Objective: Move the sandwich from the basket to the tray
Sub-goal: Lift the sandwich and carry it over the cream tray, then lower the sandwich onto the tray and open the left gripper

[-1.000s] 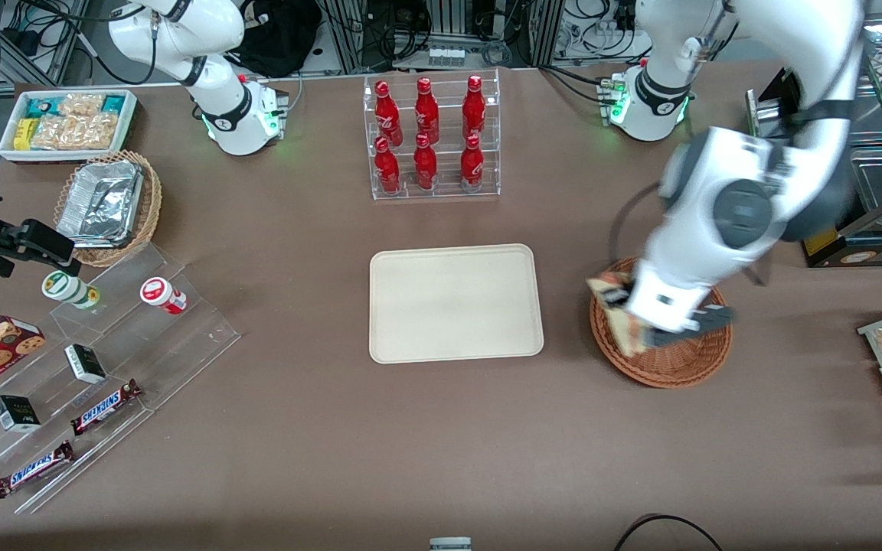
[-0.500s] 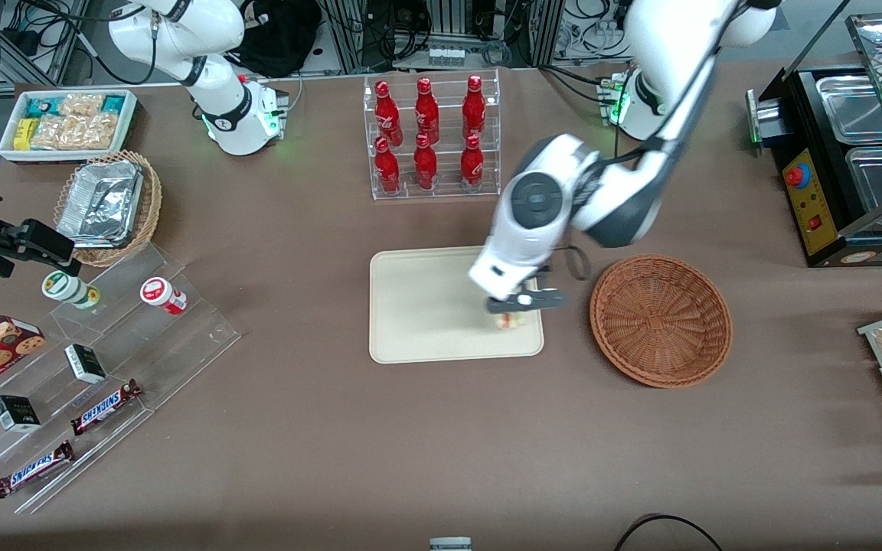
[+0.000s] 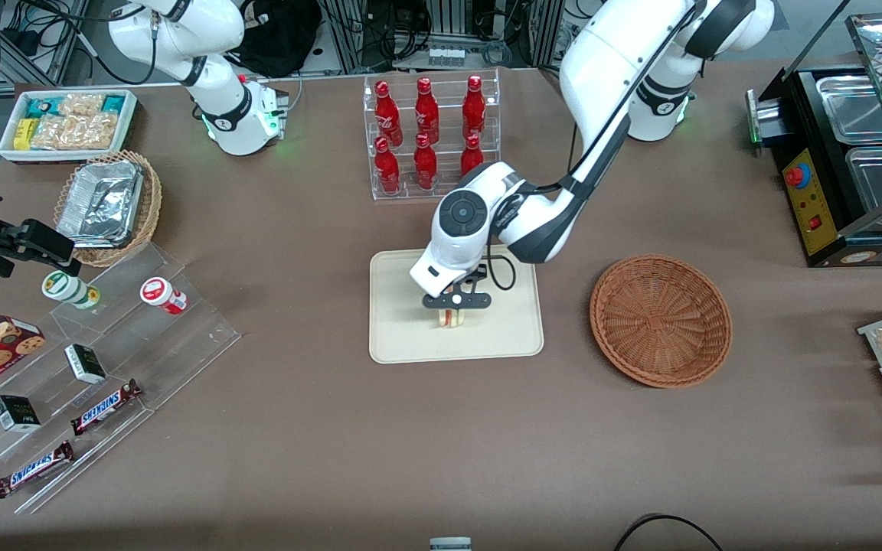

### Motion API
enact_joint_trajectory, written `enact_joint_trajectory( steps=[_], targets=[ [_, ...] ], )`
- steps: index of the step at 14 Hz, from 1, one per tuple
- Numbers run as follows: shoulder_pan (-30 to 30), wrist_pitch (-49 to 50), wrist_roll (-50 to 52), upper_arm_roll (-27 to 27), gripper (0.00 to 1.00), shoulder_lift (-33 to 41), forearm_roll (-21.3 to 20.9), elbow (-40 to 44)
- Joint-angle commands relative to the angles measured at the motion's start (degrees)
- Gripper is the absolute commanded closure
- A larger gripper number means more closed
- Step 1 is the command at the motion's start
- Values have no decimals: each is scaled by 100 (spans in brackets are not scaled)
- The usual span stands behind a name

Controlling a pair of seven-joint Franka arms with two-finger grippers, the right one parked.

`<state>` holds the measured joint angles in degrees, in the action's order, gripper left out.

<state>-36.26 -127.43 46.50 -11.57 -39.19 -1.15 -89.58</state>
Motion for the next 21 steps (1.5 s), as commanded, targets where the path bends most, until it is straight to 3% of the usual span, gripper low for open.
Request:
enact_joint_trajectory(
  steps=[1, 4, 5, 6, 7, 10, 14, 17, 21],
  targets=[
    [-109, 17, 8, 76, 88, -158, -105, 160],
    [-109, 8, 35, 76, 86, -290, -359, 134],
    [-109, 8, 52, 84, 78, -308, -360, 134],
    [-109, 8, 96, 76, 49, -326, -360, 142],
    [-101, 8, 79, 84, 1, -308, -368, 143],
    [-39, 113, 114, 111, 0, 77, -360, 116],
    [312, 1138, 613, 155, 0, 1121, -289, 116],
    [846, 2386, 641, 155, 0, 2010, -280, 99],
    [1726, 3135, 492, 155, 0, 2731, -324, 99]
  ],
)
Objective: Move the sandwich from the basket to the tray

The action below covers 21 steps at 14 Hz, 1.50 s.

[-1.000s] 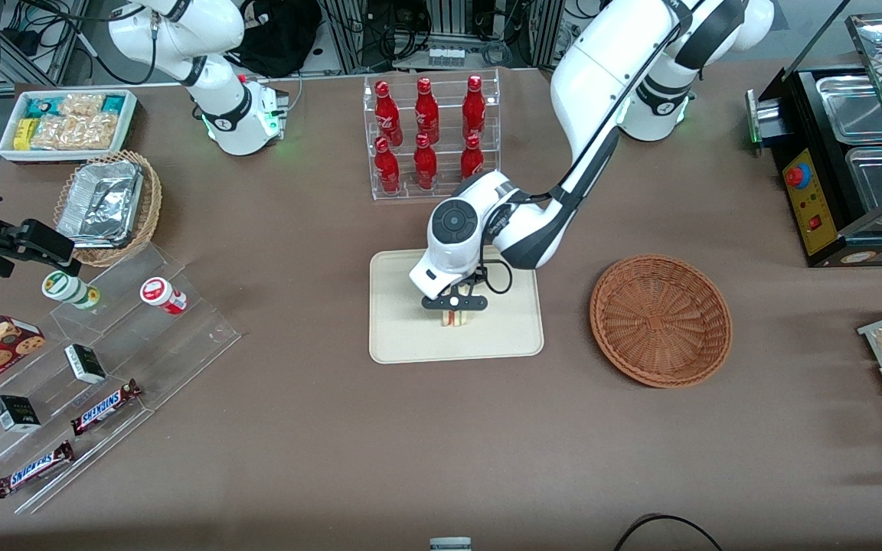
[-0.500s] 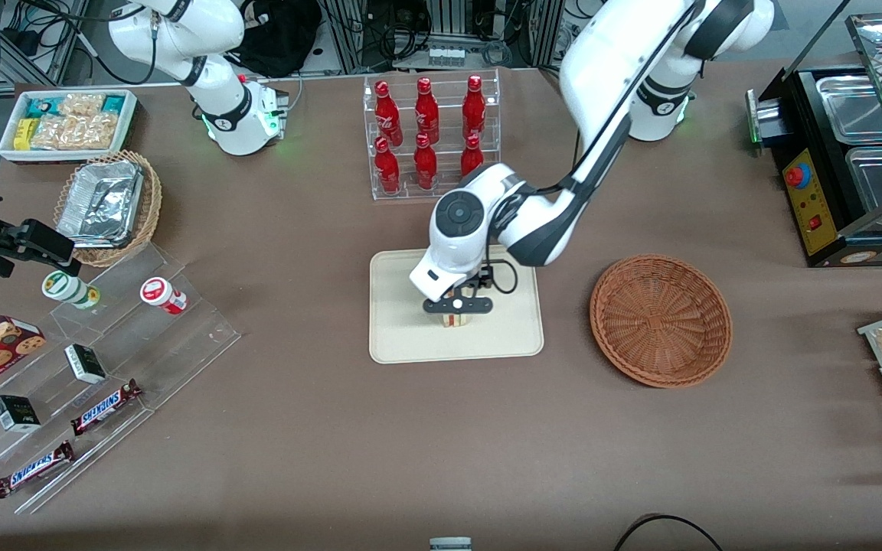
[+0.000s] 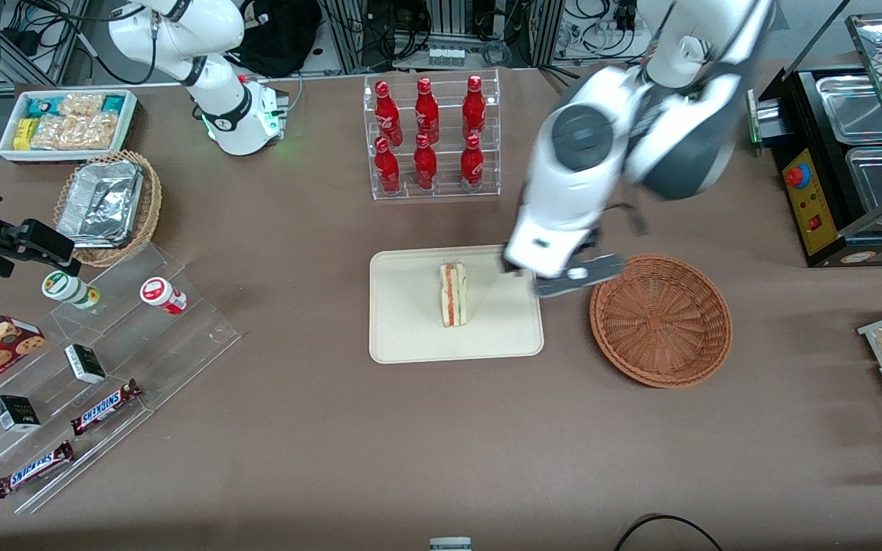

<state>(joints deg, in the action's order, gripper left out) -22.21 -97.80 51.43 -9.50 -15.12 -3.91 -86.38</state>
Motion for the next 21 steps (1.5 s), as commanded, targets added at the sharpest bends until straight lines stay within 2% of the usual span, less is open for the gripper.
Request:
enact_joint_trajectory(
  steps=[1, 5, 8, 11, 18, 21],
  targets=[
    [506, 331, -279, -52, 0, 491, -57, -265],
    [1244, 824, -1676, -43, 0, 1089, -22, -458],
    [1701, 1052, -2793, -43, 0, 1608, -49, -940],
    [2158, 1166, -3743, -43, 0, 1864, -40, -1162],
    [2283, 1887, -4395, 247, 0, 2312, -5, -1162],
    [2344, 1783, -4387, 353, 0, 2120, 83, -961]
  ],
)
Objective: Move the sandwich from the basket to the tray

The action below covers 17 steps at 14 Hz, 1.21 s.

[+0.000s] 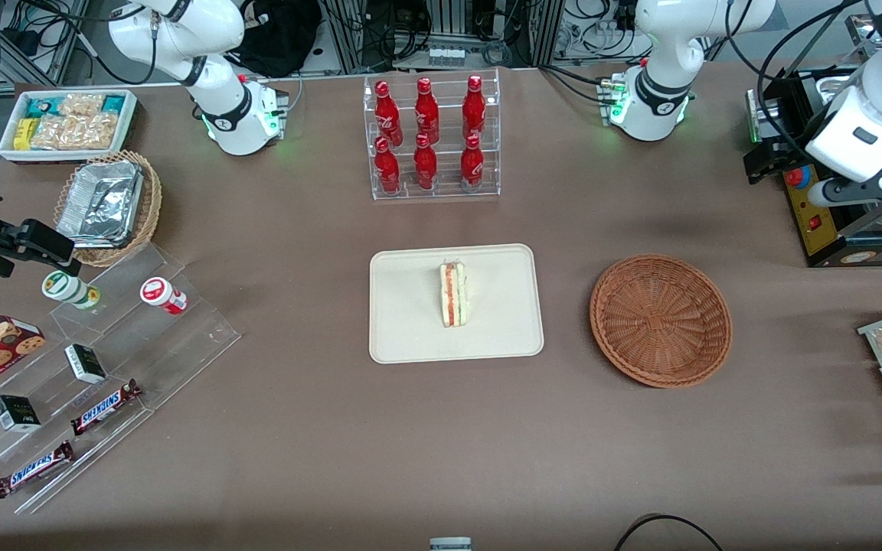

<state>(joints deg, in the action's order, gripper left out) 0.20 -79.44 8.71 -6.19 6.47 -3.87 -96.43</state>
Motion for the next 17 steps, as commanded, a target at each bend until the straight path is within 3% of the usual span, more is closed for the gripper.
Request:
enact_joint_trajectory(
  steps=[1, 6, 17],
  targets=[
    [164, -54, -115, 4, 0, -110, 80, 123],
    [454, -45, -115, -75, 0, -540, 97, 659],
    [340, -818, -115, -75, 0, -691, 88, 686]
  ],
)
